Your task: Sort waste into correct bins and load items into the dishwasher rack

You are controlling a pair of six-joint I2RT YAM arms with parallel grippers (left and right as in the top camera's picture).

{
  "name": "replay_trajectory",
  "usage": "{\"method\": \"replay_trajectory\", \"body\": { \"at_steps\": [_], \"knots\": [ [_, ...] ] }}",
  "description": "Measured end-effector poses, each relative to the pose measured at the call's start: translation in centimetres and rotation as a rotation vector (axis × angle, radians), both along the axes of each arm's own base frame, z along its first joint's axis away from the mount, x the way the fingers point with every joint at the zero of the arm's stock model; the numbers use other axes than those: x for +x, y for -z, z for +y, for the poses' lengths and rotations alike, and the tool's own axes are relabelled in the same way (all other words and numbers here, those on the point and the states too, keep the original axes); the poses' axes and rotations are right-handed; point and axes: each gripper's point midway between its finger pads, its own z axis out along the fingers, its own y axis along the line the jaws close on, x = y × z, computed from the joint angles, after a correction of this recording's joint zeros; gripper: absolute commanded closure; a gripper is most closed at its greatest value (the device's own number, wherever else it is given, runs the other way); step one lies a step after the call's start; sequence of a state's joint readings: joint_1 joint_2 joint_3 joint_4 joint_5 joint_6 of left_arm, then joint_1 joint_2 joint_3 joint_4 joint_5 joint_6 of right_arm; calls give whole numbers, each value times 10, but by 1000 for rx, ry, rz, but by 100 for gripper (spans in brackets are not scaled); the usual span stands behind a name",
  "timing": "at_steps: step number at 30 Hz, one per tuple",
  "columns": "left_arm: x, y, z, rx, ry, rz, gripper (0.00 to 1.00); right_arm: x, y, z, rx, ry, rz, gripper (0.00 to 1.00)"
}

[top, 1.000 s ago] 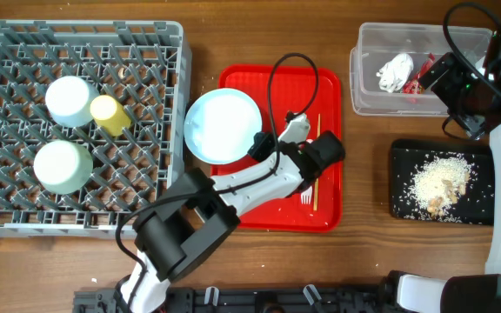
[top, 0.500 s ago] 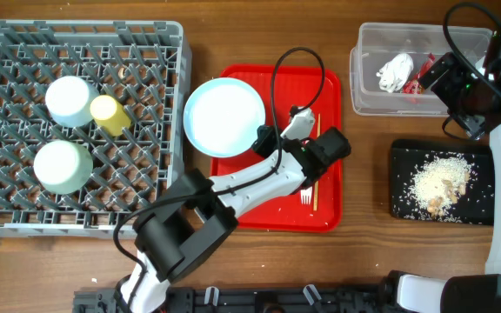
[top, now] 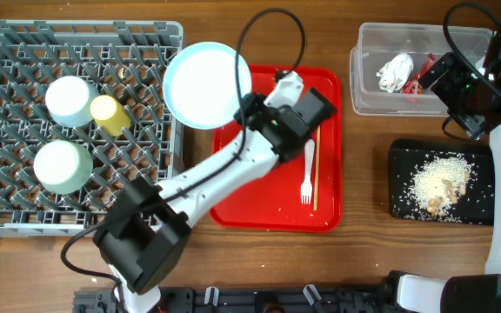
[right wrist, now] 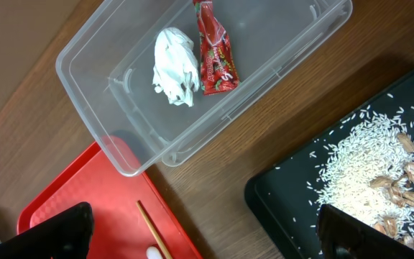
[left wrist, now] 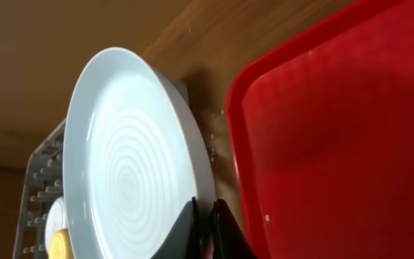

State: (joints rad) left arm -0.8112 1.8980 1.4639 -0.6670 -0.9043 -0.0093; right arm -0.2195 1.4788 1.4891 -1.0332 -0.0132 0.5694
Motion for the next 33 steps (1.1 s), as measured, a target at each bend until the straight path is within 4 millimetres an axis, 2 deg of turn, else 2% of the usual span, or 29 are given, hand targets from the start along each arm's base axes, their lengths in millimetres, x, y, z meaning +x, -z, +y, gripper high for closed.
{"method": "replay_trajectory", "body": {
  "at_steps": [5, 11, 14, 20, 25, 33],
  "knots": [
    [14, 14, 20, -56, -11, 88, 96, 0, 0, 0, 0, 0, 0, 0],
    [32, 17, 46, -107, -61, 100, 96, 0, 0, 0, 0, 0, 0, 0],
    [36, 12, 44, -132, -57, 82, 96, 0, 0, 0, 0, 0, 0, 0],
    [39, -11, 44, -193, -48, 34, 96, 0, 0, 0, 0, 0, 0, 0],
    [46, -6, 57, -250, -61, 68, 96, 0, 0, 0, 0, 0, 0, 0],
    [50, -9, 59, -359, -51, 88, 96, 0, 0, 0, 0, 0, 0, 0]
  ]
}}
